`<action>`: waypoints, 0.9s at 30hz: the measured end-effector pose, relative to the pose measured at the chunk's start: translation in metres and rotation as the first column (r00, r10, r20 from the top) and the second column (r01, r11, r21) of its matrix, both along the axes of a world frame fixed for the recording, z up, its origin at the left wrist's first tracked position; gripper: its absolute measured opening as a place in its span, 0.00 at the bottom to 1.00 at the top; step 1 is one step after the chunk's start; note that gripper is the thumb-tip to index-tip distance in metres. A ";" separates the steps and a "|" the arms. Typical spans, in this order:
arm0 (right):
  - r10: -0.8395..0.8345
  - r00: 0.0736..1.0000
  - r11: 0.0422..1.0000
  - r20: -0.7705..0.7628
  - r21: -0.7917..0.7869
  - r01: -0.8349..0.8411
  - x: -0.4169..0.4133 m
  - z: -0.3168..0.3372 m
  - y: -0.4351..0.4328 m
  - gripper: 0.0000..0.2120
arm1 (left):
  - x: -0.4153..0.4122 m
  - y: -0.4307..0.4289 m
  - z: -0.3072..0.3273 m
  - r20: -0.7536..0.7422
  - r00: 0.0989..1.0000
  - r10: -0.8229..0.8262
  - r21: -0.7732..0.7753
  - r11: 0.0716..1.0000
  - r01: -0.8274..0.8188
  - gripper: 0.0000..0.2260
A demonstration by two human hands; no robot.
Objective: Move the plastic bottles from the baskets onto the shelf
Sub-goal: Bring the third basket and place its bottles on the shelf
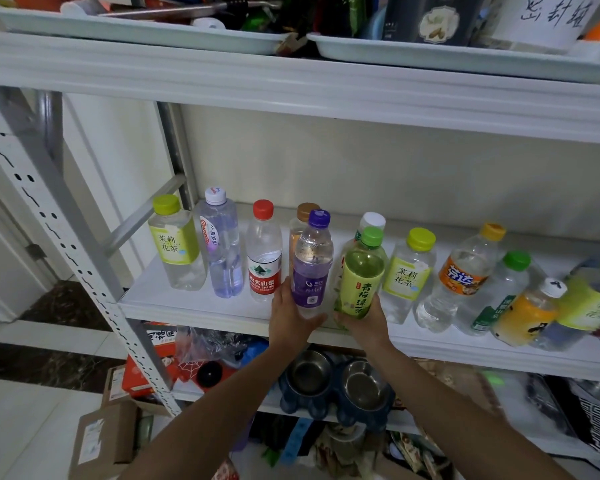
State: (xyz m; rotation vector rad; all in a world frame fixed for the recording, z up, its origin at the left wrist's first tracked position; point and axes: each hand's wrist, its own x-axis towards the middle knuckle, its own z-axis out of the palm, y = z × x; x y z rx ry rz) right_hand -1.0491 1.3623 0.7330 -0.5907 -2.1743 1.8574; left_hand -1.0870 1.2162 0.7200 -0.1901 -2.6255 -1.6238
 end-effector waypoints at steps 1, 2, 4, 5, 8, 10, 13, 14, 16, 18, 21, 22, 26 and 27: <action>-0.009 1.000 1.000 0.001 0.003 0.009 -0.003 0.000 -0.001 0.34 | -0.002 0.001 0.000 0.013 1.000 0.000 -0.005 1.000 0.000 0.44; -0.018 1.000 1.000 0.002 0.012 0.018 -0.007 0.000 -0.001 0.34 | -0.003 0.002 0.000 0.023 1.000 0.000 -0.007 1.000 0.000 0.44; -0.031 0.999 0.999 -0.007 0.025 0.031 -0.014 -0.002 0.000 0.35 | -0.007 0.004 0.000 0.035 0.999 0.000 -0.003 1.000 0.000 0.42; -0.038 0.999 0.999 -0.006 0.027 0.038 -0.017 -0.003 0.000 0.35 | -0.009 0.005 0.000 0.043 0.999 0.003 0.003 1.000 -0.003 0.42; -0.065 0.998 0.997 0.004 0.038 0.065 -0.024 -0.004 0.000 0.34 | -0.014 0.009 -0.001 0.059 0.998 0.014 0.002 1.000 -0.014 0.39; -0.072 0.997 0.997 -0.007 0.036 0.073 -0.027 -0.003 0.000 0.33 | -0.017 0.011 -0.001 0.056 0.998 0.026 -0.014 1.000 -0.026 0.38; -0.074 0.997 0.996 -0.010 0.052 0.074 -0.030 -0.004 0.001 0.33 | -0.019 0.013 -0.001 0.065 0.997 0.043 -0.029 0.999 -0.041 0.36; -0.072 0.997 0.996 -0.012 0.056 0.072 -0.030 -0.004 0.001 0.33 | -0.020 0.013 -0.001 0.066 0.997 0.047 -0.024 0.999 -0.045 0.36; -0.063 0.998 0.996 -0.013 0.059 0.064 -0.030 -0.006 0.002 0.32 | -0.019 0.013 -0.002 0.067 0.997 0.044 -0.013 0.999 -0.043 0.35; -0.053 0.999 0.997 0.001 0.052 0.053 -0.027 -0.007 0.002 0.31 | -0.017 0.012 0.000 0.074 0.997 0.029 0.010 0.999 -0.030 0.36; -0.032 0.999 0.999 0.009 0.038 0.032 -0.024 -0.008 0.003 0.31 | -0.015 0.006 -0.004 0.099 0.995 -0.030 0.084 0.996 0.021 0.41; -0.025 1.000 0.999 0.008 0.038 0.025 -0.023 -0.007 0.003 0.31 | -0.017 0.003 -0.011 0.096 0.994 -0.050 0.099 0.994 0.041 0.42; 0.001 1.000 0.999 0.007 0.047 -0.001 -0.021 -0.008 0.006 0.31 | -0.010 -0.010 -0.012 0.069 0.995 -0.078 0.037 0.996 0.075 0.33; 0.000 1.000 0.999 0.004 0.038 0.000 -0.021 -0.008 0.006 0.30 | -0.009 -0.011 -0.010 0.059 0.996 -0.069 0.030 0.997 0.067 0.30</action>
